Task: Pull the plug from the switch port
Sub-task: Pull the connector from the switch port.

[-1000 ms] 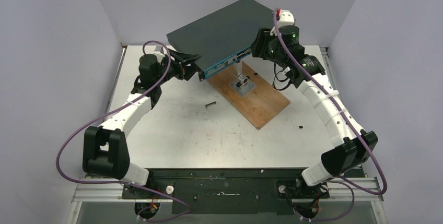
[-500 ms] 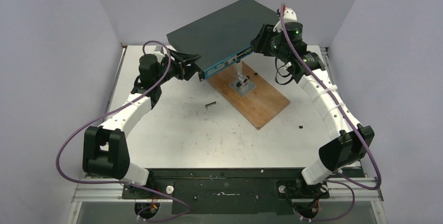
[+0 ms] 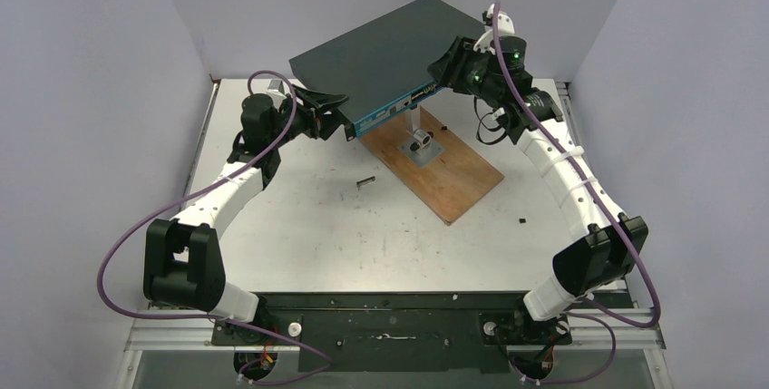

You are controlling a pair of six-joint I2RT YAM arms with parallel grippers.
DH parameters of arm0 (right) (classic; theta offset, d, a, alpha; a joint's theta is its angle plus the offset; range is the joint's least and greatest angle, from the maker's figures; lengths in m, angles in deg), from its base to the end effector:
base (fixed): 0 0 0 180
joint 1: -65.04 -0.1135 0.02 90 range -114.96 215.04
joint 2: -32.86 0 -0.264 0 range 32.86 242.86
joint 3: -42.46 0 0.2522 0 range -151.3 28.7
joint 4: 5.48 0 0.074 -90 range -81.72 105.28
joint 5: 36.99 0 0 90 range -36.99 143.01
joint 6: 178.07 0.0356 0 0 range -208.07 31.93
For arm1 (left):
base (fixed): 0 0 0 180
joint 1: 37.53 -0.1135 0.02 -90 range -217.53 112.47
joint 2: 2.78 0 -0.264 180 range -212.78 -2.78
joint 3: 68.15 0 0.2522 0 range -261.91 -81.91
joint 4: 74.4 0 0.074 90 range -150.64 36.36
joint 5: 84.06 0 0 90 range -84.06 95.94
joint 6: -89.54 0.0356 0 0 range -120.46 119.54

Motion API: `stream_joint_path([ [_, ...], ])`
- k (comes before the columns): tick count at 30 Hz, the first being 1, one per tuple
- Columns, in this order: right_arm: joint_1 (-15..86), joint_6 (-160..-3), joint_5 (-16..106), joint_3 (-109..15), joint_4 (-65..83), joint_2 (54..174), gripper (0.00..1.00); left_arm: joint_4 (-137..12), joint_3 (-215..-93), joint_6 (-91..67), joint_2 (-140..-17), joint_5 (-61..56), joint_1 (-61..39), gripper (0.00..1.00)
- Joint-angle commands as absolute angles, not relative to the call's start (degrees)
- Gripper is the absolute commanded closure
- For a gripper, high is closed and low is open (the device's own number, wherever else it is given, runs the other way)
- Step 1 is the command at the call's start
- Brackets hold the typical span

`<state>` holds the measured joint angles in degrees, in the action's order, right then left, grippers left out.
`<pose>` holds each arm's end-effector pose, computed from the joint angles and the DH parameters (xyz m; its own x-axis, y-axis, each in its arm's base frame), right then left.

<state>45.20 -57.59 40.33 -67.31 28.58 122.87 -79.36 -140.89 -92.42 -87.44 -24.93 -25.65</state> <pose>0.3386 0.1305 0.4359 -0.4697 0.3566 -0.8076 -0.3399 0.7712 0.5382 0.3348 -0.0891 0.3116 -0.6707 -0.7355 0.0961 -0.1416 -0.0002 -0.9899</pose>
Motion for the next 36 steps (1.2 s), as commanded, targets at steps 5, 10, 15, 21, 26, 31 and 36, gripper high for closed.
stream_joint_path([
  [5,47.13,-65.38,48.46,-69.96,33.19,122.15,0.51,-83.83,-143.62,-91.88,-90.03,-22.20,-23.61,1.00],
  [10,49.91,-65.45,46.81,-69.26,33.31,121.82,0.51,-83.84,-143.52,-91.94,-90.09,-22.30,-23.64,1.00],
  [15,50.01,-67.53,47.76,-70.18,35.01,122.65,0.54,-83.83,-143.43,-91.88,-90.14,-22.21,-23.64,1.00],
  [21,47.65,-73.29,51.10,-74.26,39.47,124.75,0.51,-83.84,-143.37,-91.95,-90.14,-22.10,-23.58,1.00],
  [26,45.15,-74.71,55.56,-75.09,40.75,125.35,0.49,-83.92,-143.34,-91.94,-90.27,-22.01,-23.62,1.00],
  [31,44.36,-75.12,58.20,-75.62,41.58,126.25,0.50,-83.93,-143.51,-91.91,-90.32,-22.10,-23.60,1.00],
  [36,44.27,-75.22,59.18,-75.72,41.58,126.94,0.51,-83.83,-143.63,-91.87,-90.26,-22.11,-23.63,1.00],
])
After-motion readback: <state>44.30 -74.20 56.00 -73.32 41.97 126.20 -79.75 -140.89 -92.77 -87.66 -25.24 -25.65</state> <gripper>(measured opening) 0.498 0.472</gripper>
